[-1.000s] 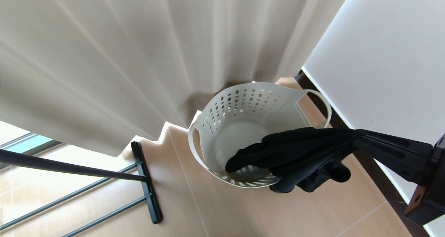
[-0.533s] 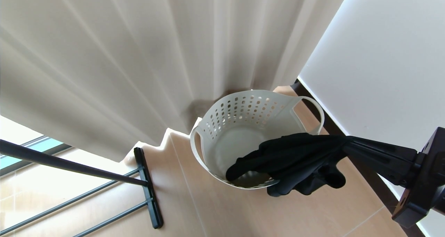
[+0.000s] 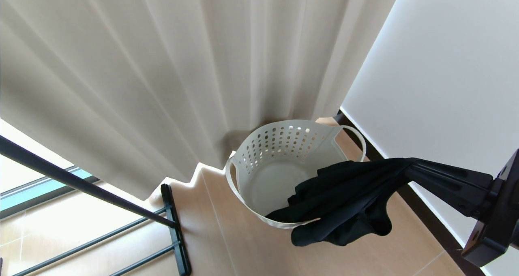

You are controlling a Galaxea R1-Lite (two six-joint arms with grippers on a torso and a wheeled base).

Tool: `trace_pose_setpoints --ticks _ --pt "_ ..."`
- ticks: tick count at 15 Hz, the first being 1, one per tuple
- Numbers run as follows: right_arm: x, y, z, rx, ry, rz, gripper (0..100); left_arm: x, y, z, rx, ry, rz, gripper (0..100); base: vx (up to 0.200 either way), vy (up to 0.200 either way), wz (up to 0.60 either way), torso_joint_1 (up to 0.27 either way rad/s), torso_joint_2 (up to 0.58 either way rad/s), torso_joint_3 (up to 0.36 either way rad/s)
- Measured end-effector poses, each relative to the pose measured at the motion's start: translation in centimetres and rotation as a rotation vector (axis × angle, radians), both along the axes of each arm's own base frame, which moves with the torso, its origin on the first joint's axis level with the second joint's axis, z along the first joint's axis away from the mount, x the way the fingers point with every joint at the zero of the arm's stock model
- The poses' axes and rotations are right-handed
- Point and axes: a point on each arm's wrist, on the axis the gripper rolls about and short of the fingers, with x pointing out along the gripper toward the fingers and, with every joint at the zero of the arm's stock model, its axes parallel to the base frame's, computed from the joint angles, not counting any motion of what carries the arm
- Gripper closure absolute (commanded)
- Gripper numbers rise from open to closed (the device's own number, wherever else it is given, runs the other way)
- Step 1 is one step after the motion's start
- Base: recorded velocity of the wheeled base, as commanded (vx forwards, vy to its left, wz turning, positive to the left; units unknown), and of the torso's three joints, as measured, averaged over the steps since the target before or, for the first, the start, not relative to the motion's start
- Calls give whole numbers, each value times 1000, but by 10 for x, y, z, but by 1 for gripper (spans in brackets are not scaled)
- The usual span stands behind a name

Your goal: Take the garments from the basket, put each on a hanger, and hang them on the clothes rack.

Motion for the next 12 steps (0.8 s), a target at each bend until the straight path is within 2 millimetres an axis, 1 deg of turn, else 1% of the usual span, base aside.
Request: trace_pose_setpoints --ticks 7,10,12 --pt "-2 -2 0 5 -4 1 100 0 0 0 0 0 0 0 0 0 0 4 2 203" --pt "-3 -2 0 7 -3 32 100 0 0 0 0 0 0 0 0 0 0 5 4 203" --pt "-2 -3 0 7 -3 27 100 0 0 0 0 0 0 0 0 0 0 7 -193 12"
